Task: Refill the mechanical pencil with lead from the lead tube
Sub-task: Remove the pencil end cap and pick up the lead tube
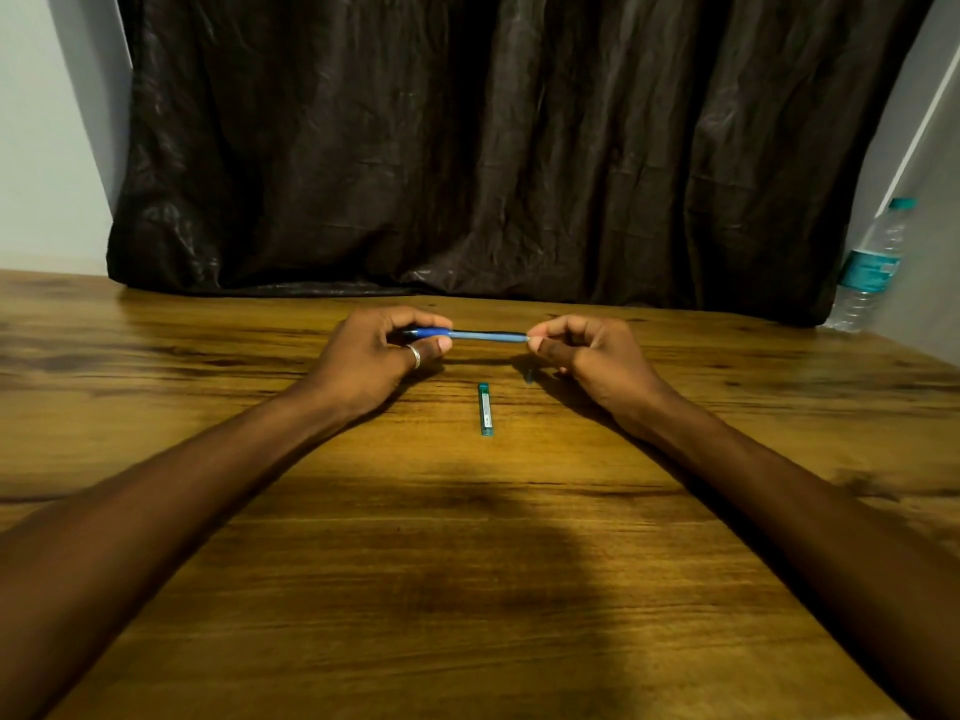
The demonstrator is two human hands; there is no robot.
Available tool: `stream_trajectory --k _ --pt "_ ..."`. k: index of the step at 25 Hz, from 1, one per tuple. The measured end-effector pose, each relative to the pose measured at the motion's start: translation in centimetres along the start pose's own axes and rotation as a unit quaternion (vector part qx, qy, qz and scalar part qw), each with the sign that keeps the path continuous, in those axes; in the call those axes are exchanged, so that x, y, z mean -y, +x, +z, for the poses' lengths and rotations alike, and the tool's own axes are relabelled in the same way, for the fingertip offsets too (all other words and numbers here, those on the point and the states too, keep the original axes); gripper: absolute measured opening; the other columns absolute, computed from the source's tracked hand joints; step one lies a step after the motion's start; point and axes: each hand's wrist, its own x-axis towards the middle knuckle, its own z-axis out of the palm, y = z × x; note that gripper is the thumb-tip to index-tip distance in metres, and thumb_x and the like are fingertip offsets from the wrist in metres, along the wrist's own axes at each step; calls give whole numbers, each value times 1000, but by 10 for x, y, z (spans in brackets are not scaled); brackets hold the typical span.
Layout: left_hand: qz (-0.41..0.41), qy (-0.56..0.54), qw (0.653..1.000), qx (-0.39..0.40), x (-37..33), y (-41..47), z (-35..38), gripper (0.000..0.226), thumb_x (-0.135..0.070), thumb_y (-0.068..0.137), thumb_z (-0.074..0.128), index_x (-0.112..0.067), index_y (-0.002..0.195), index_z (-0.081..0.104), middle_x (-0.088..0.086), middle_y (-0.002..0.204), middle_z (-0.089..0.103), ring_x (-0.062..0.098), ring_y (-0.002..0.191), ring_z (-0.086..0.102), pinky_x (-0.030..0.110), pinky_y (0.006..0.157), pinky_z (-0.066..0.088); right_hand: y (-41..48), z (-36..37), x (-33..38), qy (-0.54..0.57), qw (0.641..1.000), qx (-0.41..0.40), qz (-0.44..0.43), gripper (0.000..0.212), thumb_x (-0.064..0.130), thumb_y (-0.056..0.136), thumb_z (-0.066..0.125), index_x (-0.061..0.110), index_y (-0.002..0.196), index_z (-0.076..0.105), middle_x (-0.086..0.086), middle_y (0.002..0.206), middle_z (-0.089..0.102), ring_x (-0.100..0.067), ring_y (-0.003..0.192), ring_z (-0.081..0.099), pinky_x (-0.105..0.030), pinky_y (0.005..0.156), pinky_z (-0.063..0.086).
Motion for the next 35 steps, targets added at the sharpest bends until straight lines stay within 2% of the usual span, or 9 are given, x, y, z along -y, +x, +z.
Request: stream_trajectory --k 9,13,15,19,22,25,28,31,35 --pt "-3 -2 1000 3 2 1 1 24 -18 90 74 -35 107 74 -10 109 72 -1 96 69 12 76 56 2 -1 -1 19 1000 -4 23 9 12 93 70 19 91 74 12 72 76 3 63 68 -11 50 48" --pt "-13 -7 1000 6 2 1 1 24 -17 91 73 -30 111 74 -9 112 71 6 99 69 22 83 57 3 0 -1 23 999 -8 31 9 12 92 71 20 89 75 11 72 77 2 62 68 -13 52 51" --pt "-14 -12 1000 0 1 1 0 24 -15 91 72 -29 111 73 -10 112 70 3 98 68 17 77 56 4 -2 -2 21 999 -21 32 11 11 92 70 20 89 75 12 73 77 2 64 68 -12 54 51" --pt "-10 -50 998 -25 2 2 -1 24 -10 91 71 -22 112 73 -9 106 69 -16 81 66 4 61 50 3 -15 -4 -70 998 -1 2 16 9 91 71 24 85 76 14 76 76 5 67 67 -9 57 48" --pt "-5 -33 999 -24 4 3 -1 25 -12 91 72 -23 113 73 -10 108 70 -4 90 68 3 64 49 1 -19 -7 -137 990 38 -13 13 10 87 75 20 79 77 5 73 76 0 58 66 -17 50 50" --pt "-5 -30 999 -26 7 4 -3 24 -16 90 73 -31 109 74 -12 109 71 -1 96 68 3 66 50 4 -23 -7 -262 961 72 -46 11 16 89 72 23 80 75 6 74 74 1 69 68 -18 57 53" --pt "-2 -22 999 -28 8 4 -3 23 -19 89 74 -37 103 73 -14 110 71 -1 99 68 7 70 51 8 -28 -4 -388 912 99 -91 16 19 91 69 33 83 69 20 81 66 6 79 60 -14 65 44" --pt "-8 -9 1000 -25 8 5 -4 23 -21 89 75 -39 103 73 -15 112 71 1 104 65 15 82 50 10 -30 -2 -425 888 122 -122 15 18 90 67 33 91 69 19 88 63 2 84 59 -26 73 51" --pt "-7 -17 999 -27 8 5 -3 24 -19 89 74 -36 105 73 -14 111 71 3 104 67 15 78 53 10 -28 -2 -453 867 142 -153 14 17 87 66 26 96 72 9 98 69 -9 93 63 -35 83 56"
